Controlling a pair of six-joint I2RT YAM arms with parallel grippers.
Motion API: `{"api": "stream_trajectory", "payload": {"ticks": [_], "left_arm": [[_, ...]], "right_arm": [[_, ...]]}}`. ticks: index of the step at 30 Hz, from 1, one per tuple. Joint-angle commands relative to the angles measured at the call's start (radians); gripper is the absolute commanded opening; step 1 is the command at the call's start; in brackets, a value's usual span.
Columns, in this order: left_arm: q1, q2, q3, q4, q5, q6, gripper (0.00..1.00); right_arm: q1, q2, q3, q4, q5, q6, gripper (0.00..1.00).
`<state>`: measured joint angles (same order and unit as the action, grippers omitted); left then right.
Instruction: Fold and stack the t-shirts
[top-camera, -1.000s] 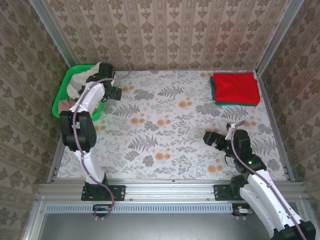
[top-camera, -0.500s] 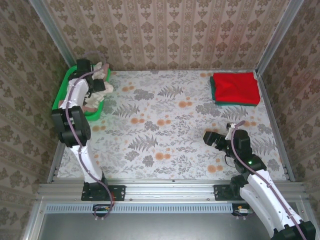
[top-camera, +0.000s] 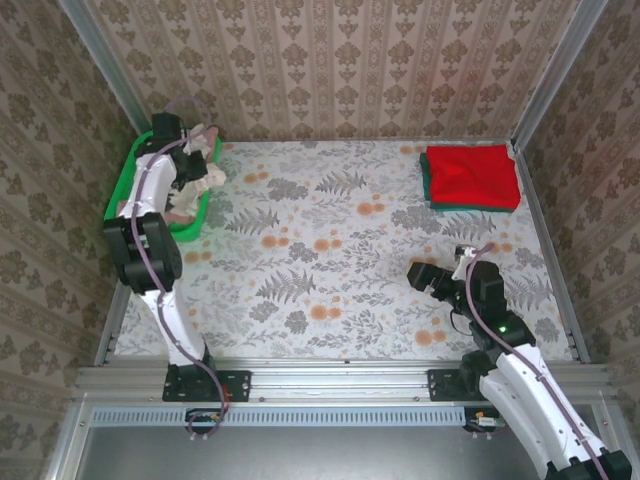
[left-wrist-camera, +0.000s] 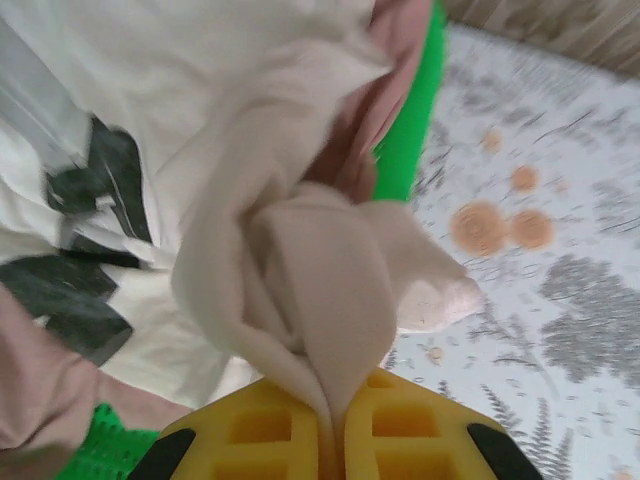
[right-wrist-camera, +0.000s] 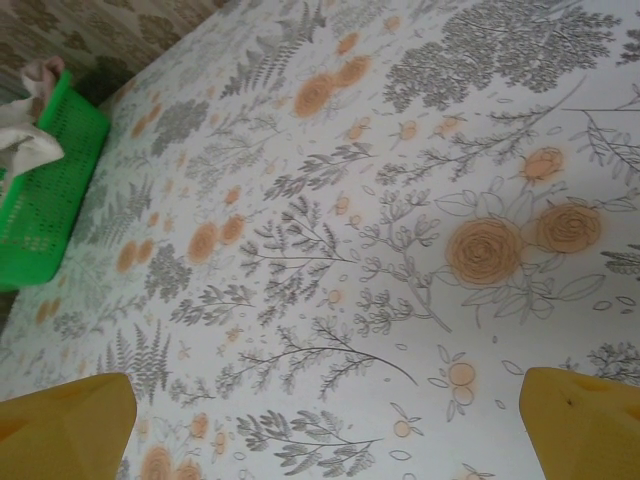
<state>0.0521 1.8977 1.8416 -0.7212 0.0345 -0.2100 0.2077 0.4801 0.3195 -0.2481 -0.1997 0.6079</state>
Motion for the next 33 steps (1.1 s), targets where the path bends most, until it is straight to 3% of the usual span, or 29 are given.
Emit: {"api": "stream_trajectory", "payload": {"ticks": [1,3,6,10,14,19,22,25,28,30,33], "left_arm": [[-0.041,-0.227,0.034,0.022,0.004,0.001,0.01],[-0.062,-0.306,0.038,0.066,0.095,0.007,0.0],[-0.146,-0.372,0.127,0.048,0.142,0.015,0.0],[-0.371,-0.418,0.261,0.01,0.075,0.075,0.0],[-0.648,-0.433,0.388,0.004,-0.095,0.148,0.0],[-0.857,-0.448,0.429,0.064,-0.216,0.217,0.0],[-0.873,-0.45,0.398,0.081,-0.223,0.213,0.0],[-0.847,-0.488,0.25,0.151,-0.304,0.206,0.0],[-0.727,-0.566,-0.003,0.263,-0.247,0.08,0.0],[-0.646,-0.604,-0.163,0.316,-0.249,0.001,0.07],[-0.499,-0.613,-0.381,0.353,-0.2,-0.102,0.11]], "right_arm": [[0.006,-0.007,0.04,0.05,-0.069,0.022,1.0],[0.007,0.011,0.055,0.095,-0.084,0.04,1.0],[0.01,0.072,0.088,0.176,-0.119,0.069,1.0],[0.02,0.17,0.169,0.219,-0.166,0.06,1.0],[0.041,0.222,0.253,0.202,-0.184,0.031,1.0],[0.08,0.197,0.259,0.252,-0.212,0.031,1.0],[0.114,0.189,0.263,0.24,-0.199,0.004,1.0],[0.137,0.191,0.26,0.192,-0.118,-0.021,0.99],[0.143,0.223,0.227,0.201,-0.039,-0.026,0.95],[0.143,0.271,0.216,0.206,-0.002,-0.032,0.91],[0.144,0.385,0.219,0.223,0.077,-0.053,0.88]]}}
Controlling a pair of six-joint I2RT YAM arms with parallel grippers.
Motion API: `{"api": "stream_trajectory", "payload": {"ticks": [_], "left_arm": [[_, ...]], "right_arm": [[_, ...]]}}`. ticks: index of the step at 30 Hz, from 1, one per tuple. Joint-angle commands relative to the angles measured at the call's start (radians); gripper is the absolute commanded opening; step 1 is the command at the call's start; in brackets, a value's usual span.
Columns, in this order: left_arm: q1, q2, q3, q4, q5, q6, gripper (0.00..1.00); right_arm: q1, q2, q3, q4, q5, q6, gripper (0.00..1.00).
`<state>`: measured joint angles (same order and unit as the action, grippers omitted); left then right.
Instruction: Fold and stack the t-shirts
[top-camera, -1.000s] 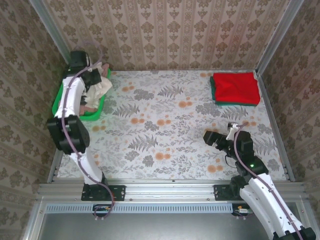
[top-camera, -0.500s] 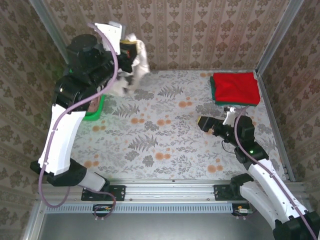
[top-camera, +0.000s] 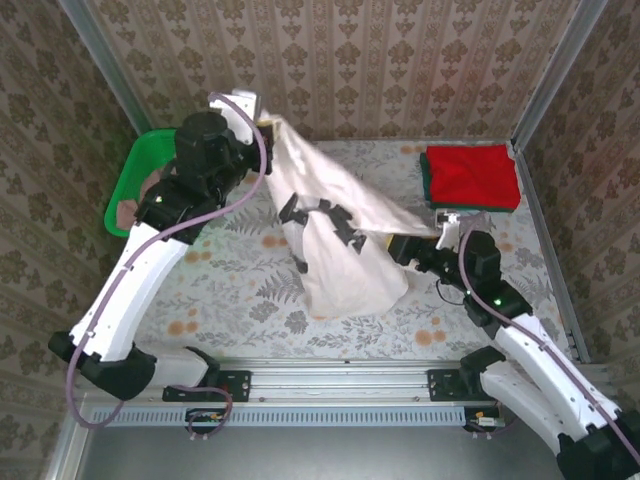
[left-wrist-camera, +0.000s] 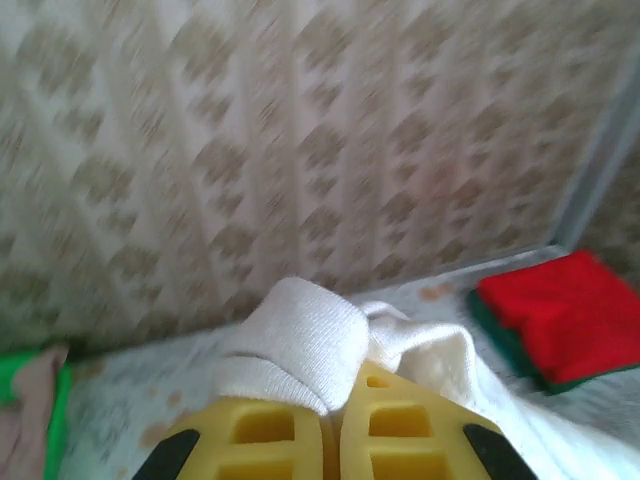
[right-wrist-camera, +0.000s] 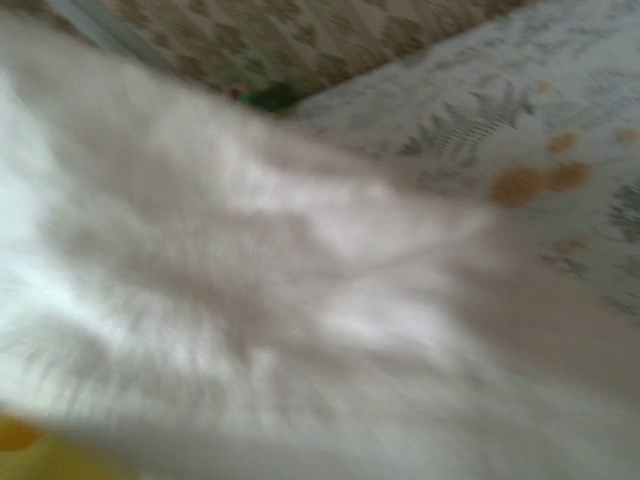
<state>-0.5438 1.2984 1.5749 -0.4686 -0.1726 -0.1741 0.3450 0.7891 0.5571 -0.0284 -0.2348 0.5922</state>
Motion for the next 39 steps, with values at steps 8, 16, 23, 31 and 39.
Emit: {"api": "stream_trajectory", "payload": {"ticks": [8,16,23,31,39], "left_arm": [[0.259,0.171,-0.236,-0.05,0.07,-0.061,0.88],[0.185,0.279,-0.182,-0.128,0.203,0.41,1.0],[0.101,0.585,-0.045,-0.178,0.067,0.597,0.93],[0.094,0.825,0.132,-0.247,0.109,0.607,0.8],[0.191,0.818,0.142,-0.264,0.26,0.507,0.22]], "right_arm": [[0.049,0.412,0.161,-0.143,0.17,-0.086,0.75],[0.391,0.216,0.048,-0.124,0.354,-0.059,0.7],[0.699,0.346,-0.056,-0.037,0.594,0.012,0.79],[0.72,0.619,0.02,-0.09,0.673,0.02,0.86],[0.629,0.831,0.248,-0.32,0.813,-0.037,0.43]]}}
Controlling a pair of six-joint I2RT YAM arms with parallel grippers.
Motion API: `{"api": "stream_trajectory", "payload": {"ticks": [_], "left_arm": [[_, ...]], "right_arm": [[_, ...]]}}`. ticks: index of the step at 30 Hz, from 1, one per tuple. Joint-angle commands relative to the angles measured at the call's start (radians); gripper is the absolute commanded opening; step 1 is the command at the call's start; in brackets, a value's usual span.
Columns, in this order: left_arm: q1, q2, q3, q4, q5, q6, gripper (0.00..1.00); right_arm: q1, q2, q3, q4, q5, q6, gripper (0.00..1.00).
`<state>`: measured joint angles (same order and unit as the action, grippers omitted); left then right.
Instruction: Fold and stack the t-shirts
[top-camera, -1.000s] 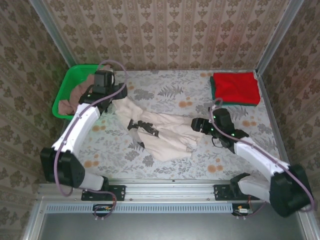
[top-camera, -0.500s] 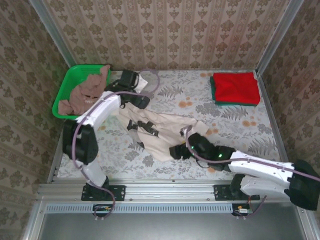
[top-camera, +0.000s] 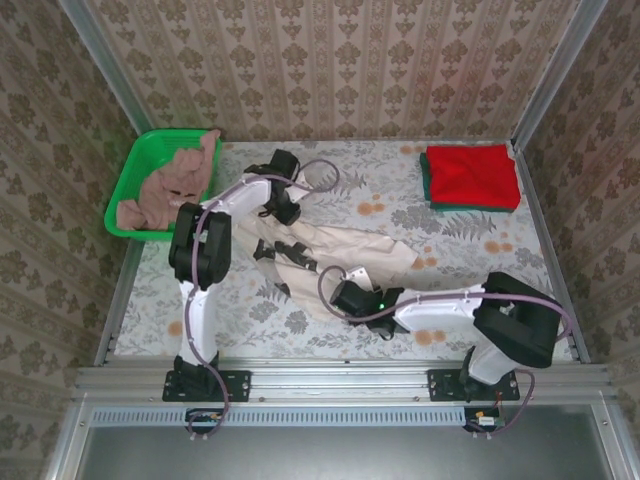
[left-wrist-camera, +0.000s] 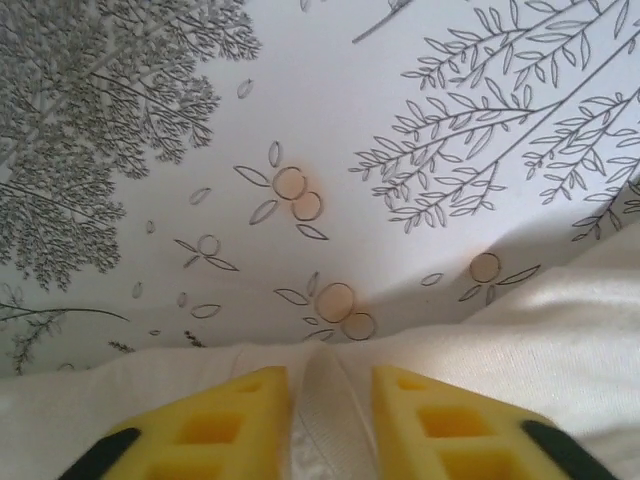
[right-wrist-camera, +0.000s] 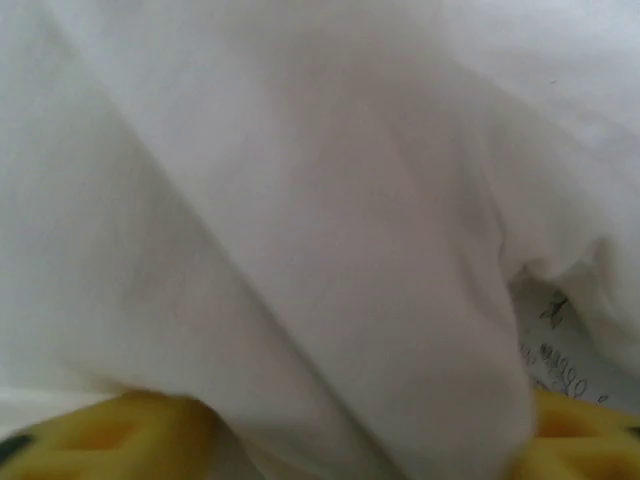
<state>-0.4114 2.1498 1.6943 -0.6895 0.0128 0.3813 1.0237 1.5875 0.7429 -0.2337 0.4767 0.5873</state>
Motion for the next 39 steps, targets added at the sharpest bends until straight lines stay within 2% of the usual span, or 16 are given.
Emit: {"api": "stream_trajectory", "payload": {"ticks": [1,5,9,10,13,14,15,16,19,22,24,28,31,34,36,39], "left_arm": [[0.078,-0.043,0.018,-0.048,0.106,-0.066,0.19],[0.138,-0.116,-0.038,-0.036,0.124,-0.155,0.09],[0.195,-0.225,-0.114,-0.026,0.127,-0.273,0.06],[0.205,-0.256,-0.138,-0.02,0.133,-0.292,0.12],[0.192,-0.321,-0.187,-0.001,0.127,-0.285,0.28],[0.177,-0.324,-0.191,-0.003,0.12,-0.259,0.41],[0.157,-0.319,-0.183,-0.013,0.093,-0.23,0.47],[0.134,-0.299,-0.17,-0.026,0.062,-0.182,0.53],[0.079,-0.195,-0.101,-0.086,-0.034,-0.06,0.64],[0.056,-0.092,-0.04,-0.078,-0.035,0.011,0.74],[0.058,-0.033,0.023,-0.09,0.008,0.011,0.75],[0.053,0.058,0.135,-0.095,-0.001,0.01,0.73],[0.056,0.109,0.206,-0.121,0.033,0.007,0.67],[0.063,0.135,0.239,-0.127,0.052,-0.003,0.49],[0.067,0.143,0.259,-0.143,0.005,-0.026,0.28],[0.081,0.126,0.264,-0.161,0.02,-0.042,0.13]], "right_arm": [[-0.074,0.044,0.088,-0.125,0.104,-0.054,0.38],[-0.208,0.069,0.191,-0.084,0.07,-0.194,0.21],[-0.353,0.155,0.381,-0.051,-0.049,-0.358,0.2],[-0.373,0.191,0.442,-0.036,-0.059,-0.408,0.22],[-0.415,0.309,0.658,-0.122,-0.095,-0.468,0.45],[-0.419,0.33,0.718,-0.176,-0.094,-0.464,0.48],[-0.417,0.332,0.75,-0.208,-0.092,-0.454,0.53],[-0.414,0.31,0.752,-0.227,-0.094,-0.435,0.61],[-0.387,0.164,0.622,-0.195,-0.128,-0.368,0.67],[-0.348,-0.025,0.371,-0.065,-0.168,-0.295,0.72],[-0.339,-0.12,0.206,0.037,-0.215,-0.217,0.72],[-0.34,-0.184,-0.032,0.238,-0.292,-0.108,0.73],[-0.34,-0.095,-0.023,0.276,-0.319,-0.105,0.75],[-0.34,0.051,0.065,0.244,-0.3,-0.111,0.78],[-0.343,0.136,0.13,0.207,-0.269,-0.093,0.83],[-0.344,0.221,0.21,0.166,-0.219,-0.086,0.77]]}}
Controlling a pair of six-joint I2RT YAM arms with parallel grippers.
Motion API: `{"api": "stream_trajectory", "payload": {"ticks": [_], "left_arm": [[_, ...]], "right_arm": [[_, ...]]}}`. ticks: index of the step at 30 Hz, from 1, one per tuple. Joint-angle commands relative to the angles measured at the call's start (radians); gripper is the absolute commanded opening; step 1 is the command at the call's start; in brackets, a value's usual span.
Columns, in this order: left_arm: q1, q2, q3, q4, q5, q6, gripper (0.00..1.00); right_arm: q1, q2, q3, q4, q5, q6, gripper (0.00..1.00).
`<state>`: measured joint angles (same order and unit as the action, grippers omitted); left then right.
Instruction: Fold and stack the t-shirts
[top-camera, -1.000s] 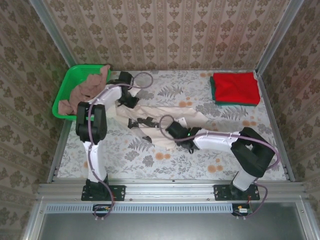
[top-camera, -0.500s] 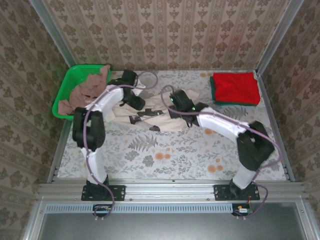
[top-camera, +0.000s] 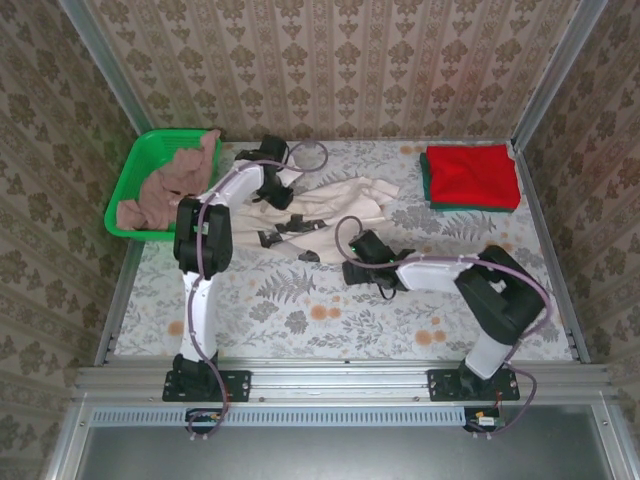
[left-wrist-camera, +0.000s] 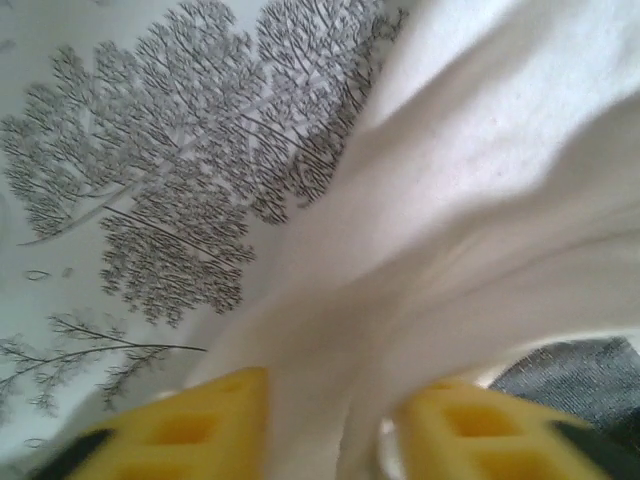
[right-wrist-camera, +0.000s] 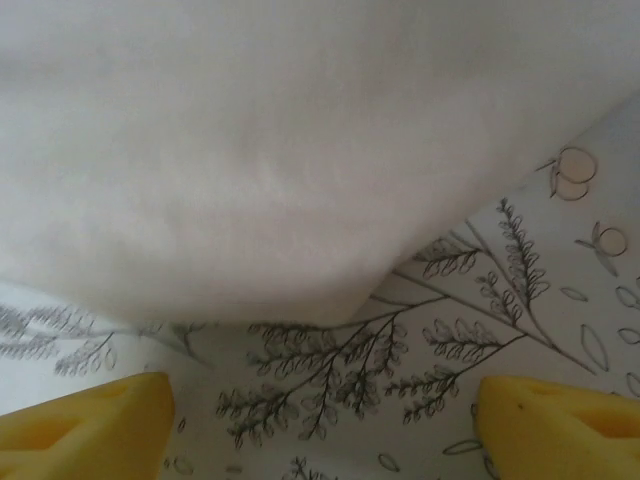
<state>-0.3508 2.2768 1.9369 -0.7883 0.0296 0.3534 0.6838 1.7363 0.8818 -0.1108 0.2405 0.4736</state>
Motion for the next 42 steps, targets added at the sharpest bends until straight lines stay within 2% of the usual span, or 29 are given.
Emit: {"api": "stream_trajectory", "payload": {"ticks": [1,3,5,8,10,16,20,22,24,27,29,31,32,33,36,39,42], "left_arm": [[0.028,-0.014,0.016,-0.061,0.02,-0.018,0.08],[0.042,-0.042,0.013,-0.07,0.03,-0.04,0.0],[0.06,-0.077,0.02,-0.097,0.031,-0.072,0.0],[0.085,-0.185,-0.004,-0.113,0.049,-0.138,0.0],[0.097,-0.291,-0.05,-0.103,0.047,-0.185,0.0],[0.104,-0.676,-0.249,-0.028,-0.099,-0.357,0.0],[0.12,-0.848,-0.355,0.045,-0.212,-0.426,0.0],[0.15,-0.824,-0.34,0.028,-0.228,-0.448,0.0],[0.19,-0.738,-0.288,-0.033,-0.19,-0.477,0.0],[0.224,-0.566,-0.24,-0.069,-0.079,-0.496,0.0],[0.238,-0.45,-0.216,-0.078,-0.036,-0.507,0.2],[0.239,-0.361,-0.203,-0.064,-0.039,-0.506,0.29],[0.239,-0.326,-0.197,-0.056,-0.044,-0.502,0.39],[0.239,-0.3,-0.179,-0.062,-0.049,-0.502,0.41],[0.239,-0.279,-0.166,-0.059,-0.061,-0.502,0.5],[0.234,-0.357,-0.218,-0.028,-0.059,-0.508,0.58],[0.21,-0.528,-0.421,0.046,-0.055,-0.551,0.65]], "right_arm": [[-0.004,0.09,0.089,0.032,0.033,0.028,0.71],[-0.004,0.118,0.129,0.005,0.075,0.023,0.52],[-0.008,0.124,0.17,-0.047,0.124,0.01,0.31],[-0.011,0.076,0.203,-0.113,0.2,-0.033,0.09],[-0.02,0.009,0.213,-0.176,0.223,-0.052,0.0],[-0.028,-0.39,0.199,-0.38,0.343,-0.127,0.0],[-0.091,-0.582,0.254,-0.387,0.271,-0.202,0.0],[-0.165,-0.556,0.305,-0.374,0.21,-0.236,0.0],[-0.254,-0.454,0.382,-0.377,0.137,-0.253,0.0],[-0.356,-0.205,0.534,-0.407,0.059,-0.27,0.0],[-0.402,-0.04,0.656,-0.468,0.025,-0.272,0.05],[-0.42,0.083,0.74,-0.518,0.001,-0.277,0.09],[-0.423,0.135,0.773,-0.543,-0.003,-0.28,0.13],[-0.426,0.165,0.788,-0.558,0.001,-0.274,0.17],[-0.429,0.203,0.795,-0.574,-0.02,-0.255,0.37],[-0.429,0.155,0.737,-0.568,-0.036,-0.231,0.46],[-0.428,0.056,0.619,-0.553,-0.024,-0.191,0.61]]}}
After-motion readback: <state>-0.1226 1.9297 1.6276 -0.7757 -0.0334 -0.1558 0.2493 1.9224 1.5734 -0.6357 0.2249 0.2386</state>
